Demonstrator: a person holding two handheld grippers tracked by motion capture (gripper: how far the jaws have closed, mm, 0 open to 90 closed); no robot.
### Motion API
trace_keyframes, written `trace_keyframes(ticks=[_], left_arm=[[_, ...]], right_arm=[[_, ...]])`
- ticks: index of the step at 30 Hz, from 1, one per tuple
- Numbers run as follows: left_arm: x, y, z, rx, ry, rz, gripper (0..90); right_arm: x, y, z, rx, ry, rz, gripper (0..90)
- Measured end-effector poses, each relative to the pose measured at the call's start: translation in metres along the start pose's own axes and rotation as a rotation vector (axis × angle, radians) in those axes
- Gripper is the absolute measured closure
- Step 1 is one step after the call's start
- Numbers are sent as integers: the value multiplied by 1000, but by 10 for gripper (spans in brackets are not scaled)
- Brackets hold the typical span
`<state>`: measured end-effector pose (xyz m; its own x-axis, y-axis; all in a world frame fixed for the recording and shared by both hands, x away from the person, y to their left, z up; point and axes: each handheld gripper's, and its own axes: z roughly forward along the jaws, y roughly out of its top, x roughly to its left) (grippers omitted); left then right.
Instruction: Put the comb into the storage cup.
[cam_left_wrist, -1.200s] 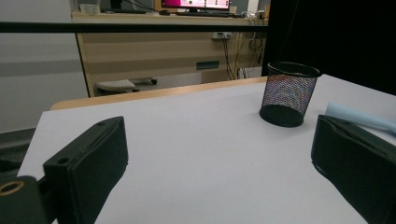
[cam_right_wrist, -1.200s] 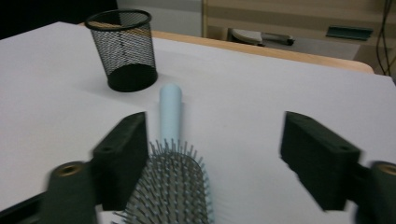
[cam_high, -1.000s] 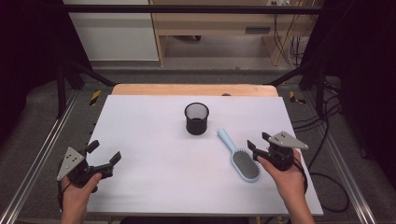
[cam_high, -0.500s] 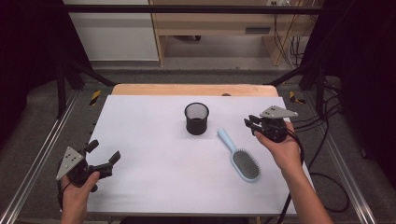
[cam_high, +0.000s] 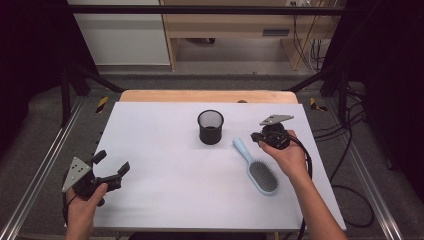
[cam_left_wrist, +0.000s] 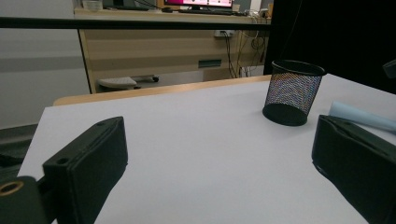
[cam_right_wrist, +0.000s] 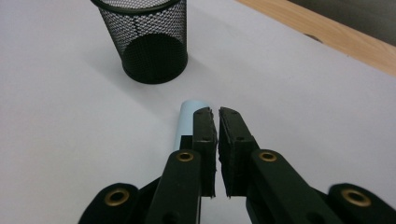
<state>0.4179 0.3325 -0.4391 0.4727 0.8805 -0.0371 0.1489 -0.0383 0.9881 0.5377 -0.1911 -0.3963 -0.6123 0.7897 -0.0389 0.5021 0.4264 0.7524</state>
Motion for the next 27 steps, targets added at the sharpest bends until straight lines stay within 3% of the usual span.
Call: trace_keyframes(ticks=[6,11,12,19,27], left_arm=[[0,0,0,1,-1,1,37],[-1,0,0,3,1,4,40],[0,0,1,8,6,7,40],[-1,0,1,8,-1,5,40],[0,-1,1,12,-1,3,41]], right_arm=[[2,-2,9,17,13,37,893],[4,-4,18,40,-19,48,900],[5,-4,20,49,-9,65,900],[13,-3,34,79,11,45,900],[22,0,45,113,56,63,900]])
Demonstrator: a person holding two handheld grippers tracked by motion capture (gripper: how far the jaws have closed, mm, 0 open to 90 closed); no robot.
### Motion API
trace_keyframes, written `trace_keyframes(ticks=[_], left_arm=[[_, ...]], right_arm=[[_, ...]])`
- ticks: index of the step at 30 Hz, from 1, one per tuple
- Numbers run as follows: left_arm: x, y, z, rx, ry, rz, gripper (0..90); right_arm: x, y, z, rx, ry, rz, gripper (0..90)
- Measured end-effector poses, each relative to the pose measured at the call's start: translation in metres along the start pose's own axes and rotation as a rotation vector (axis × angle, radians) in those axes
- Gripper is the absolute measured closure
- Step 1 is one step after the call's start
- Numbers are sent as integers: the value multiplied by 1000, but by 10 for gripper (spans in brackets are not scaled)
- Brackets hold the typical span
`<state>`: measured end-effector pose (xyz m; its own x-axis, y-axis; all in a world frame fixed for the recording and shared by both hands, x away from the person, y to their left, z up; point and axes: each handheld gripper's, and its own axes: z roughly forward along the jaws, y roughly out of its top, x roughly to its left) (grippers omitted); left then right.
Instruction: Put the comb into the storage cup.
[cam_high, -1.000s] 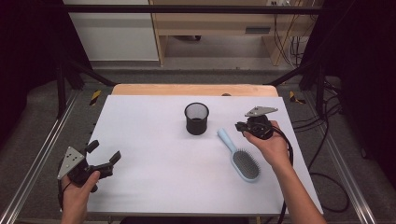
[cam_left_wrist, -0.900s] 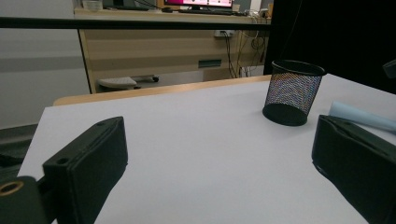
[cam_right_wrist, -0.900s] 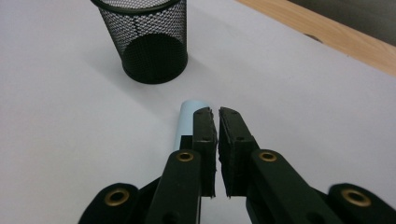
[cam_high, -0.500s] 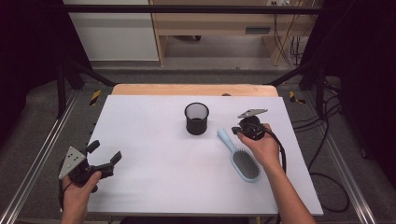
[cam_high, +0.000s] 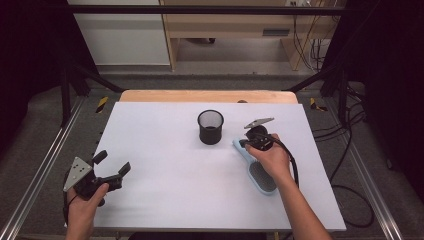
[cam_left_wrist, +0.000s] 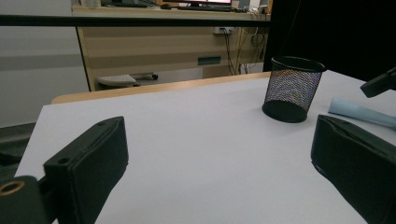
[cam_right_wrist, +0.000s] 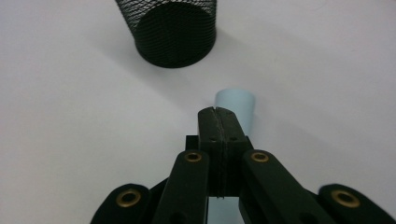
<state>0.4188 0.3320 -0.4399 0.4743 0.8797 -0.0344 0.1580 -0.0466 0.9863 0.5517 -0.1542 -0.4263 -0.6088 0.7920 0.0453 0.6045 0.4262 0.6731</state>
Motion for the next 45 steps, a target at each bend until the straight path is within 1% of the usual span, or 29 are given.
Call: trace_keyframes(ticks=[1,2,3,7,8,9,11,12,13,14,16,17,20,22,25,27,29,30,32,33,35,37,38,39,40,41,42,44,45], left_arm=[[0,0,0,0,7,2,40],[0,0,0,0,7,2,40],[1,0,-1,0,7,1,41],[1,0,-1,2,7,0,45],[2,0,-1,2,8,-2,45],[2,0,-1,2,9,-3,45],[2,0,-1,1,9,-5,45],[2,0,-1,1,9,-4,46],[2,0,-1,2,9,-4,46],[2,0,-1,2,8,-3,45],[2,0,-1,4,6,-2,46],[2,0,-1,5,6,-2,46],[2,0,-1,3,4,-5,47],[2,0,-1,3,5,-6,47],[3,0,-1,4,6,-5,47],[3,0,-1,4,8,-4,47],[3,0,-1,4,7,-4,47],[3,0,-1,5,6,-3,47],[3,0,-1,5,6,-3,47],[3,0,-1,5,6,-3,47],[3,0,-1,4,5,-5,47],[3,0,0,6,5,-5,47],[3,0,0,6,5,-5,47],[3,0,0,9,3,-3,47],[3,0,0,10,-3,-3,47],[3,0,0,11,-3,-1,47],[2,0,1,13,-4,1,47],[2,0,1,13,-4,1,47],[2,0,1,14,-4,3,47]], right_arm=[[3,1,4,16,9,-12,900],[3,1,4,16,9,-12,900],[6,1,9,42,10,-31,900],[9,2,14,67,10,-32,900],[11,3,17,87,8,-28,900],[11,3,17,87,8,-28,900],[12,4,21,113,5,-35,900],[13,5,24,141,-5,-41,900],[13,5,24,141,-5,-41,900],[12,6,26,150,-20,-53,900],[12,7,27,158,-19,-53,900],[11,7,30,175,-29,-63,900],[10,7,32,185,-35,-71,900],[8,8,31,167,-51,-69,900],[7,9,32,165,-60,-79,900],[5,8,35,181,-45,-67,900],[5,7,36,192,-47,-72,900],[3,5,40,225,-75,-93,900],[1,4,41,238,-86,-93,900],[-6,3,40,219,-81,-66,900],[-9,3,38,220,-91,-61,900],[-20,0,34,223,-107,-36,900],[-20,0,34,223,-107,-36,900],[-23,-2,32,223,-113,-22,900],[-31,-5,28,220,-122,1,900],[-31,-5,28,220,-122,1,900],[-38,-8,25,216,-136,11,900],[-41,-9,23,217,-140,19,900],[-47,-13,19,211,-148,24,900]])
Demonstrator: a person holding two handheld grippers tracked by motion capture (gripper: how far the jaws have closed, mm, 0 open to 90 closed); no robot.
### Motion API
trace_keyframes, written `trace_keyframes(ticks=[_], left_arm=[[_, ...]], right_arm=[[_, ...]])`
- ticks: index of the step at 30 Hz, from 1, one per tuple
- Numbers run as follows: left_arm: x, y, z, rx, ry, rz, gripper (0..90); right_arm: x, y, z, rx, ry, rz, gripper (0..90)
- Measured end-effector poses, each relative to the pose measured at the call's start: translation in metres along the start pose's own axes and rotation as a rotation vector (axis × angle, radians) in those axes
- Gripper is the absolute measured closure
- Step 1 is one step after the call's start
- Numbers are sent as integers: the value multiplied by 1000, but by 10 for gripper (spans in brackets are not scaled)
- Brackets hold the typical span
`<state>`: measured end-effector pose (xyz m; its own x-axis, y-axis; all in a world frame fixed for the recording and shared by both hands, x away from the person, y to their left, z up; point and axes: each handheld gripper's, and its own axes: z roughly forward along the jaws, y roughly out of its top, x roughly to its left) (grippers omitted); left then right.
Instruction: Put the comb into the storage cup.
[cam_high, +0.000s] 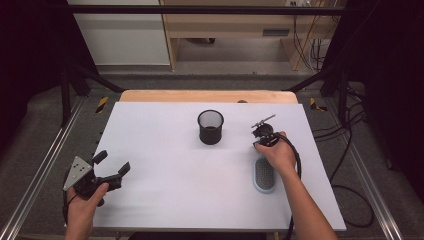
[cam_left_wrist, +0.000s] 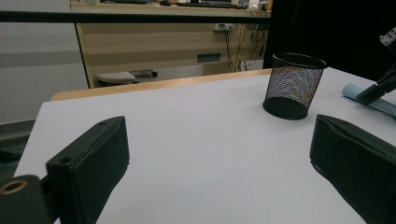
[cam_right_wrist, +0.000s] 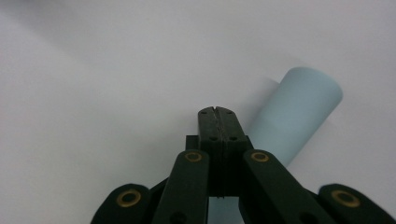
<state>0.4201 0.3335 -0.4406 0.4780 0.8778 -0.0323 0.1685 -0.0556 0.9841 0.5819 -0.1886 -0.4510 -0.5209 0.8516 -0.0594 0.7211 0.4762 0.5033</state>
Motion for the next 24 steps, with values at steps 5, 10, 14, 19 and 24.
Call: trace_keyframes(ticks=[5,10,14,19,24], left_arm=[[0,0,0,2,6,-1,47],[-1,0,1,4,-1,1,48],[-1,-1,1,9,-3,5,48],[-2,-1,2,16,-4,9,48],[-2,-1,2,16,-1,10,48]], right_arm=[[-11,-8,-5,9,-34,1,900],[-26,-20,-11,12,-53,25,900],[-41,-34,-18,33,-82,21,900],[-53,-49,-24,53,-111,10,900],[-65,-68,-34,62,-110,55,900]])
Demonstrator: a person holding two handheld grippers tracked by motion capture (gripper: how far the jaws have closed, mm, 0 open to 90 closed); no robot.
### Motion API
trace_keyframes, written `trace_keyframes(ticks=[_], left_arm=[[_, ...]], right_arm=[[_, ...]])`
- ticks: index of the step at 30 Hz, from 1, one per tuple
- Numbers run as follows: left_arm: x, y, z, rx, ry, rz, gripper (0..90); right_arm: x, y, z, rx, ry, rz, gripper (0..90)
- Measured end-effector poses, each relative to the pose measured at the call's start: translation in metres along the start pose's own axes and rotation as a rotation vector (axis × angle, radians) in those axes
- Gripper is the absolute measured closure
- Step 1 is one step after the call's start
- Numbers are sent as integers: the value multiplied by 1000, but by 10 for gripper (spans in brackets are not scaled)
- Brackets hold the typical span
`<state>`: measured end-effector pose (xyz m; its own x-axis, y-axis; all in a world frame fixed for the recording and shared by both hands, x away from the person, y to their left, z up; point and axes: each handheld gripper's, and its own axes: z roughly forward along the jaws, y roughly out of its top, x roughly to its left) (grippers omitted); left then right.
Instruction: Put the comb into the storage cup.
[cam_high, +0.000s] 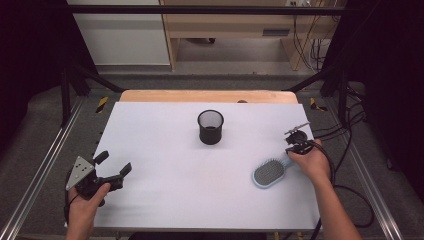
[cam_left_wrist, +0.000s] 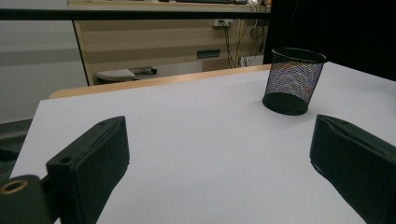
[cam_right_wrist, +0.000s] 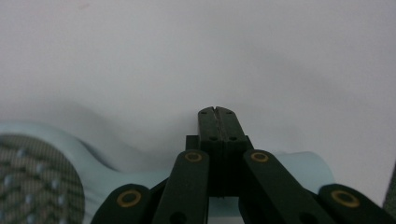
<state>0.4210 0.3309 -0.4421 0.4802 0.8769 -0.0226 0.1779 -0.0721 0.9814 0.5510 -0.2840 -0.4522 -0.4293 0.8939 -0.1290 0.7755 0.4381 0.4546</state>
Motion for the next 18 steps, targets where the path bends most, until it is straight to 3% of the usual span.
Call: trace_keyframes(ticks=[10,18], left_arm=[[-5,-1,3,13,-6,16,48],[-3,-1,2,11,-1,13,48]], right_arm=[[-2,-32,-17,18,49,1,900],[12,-61,-33,27,79,-35,900]])
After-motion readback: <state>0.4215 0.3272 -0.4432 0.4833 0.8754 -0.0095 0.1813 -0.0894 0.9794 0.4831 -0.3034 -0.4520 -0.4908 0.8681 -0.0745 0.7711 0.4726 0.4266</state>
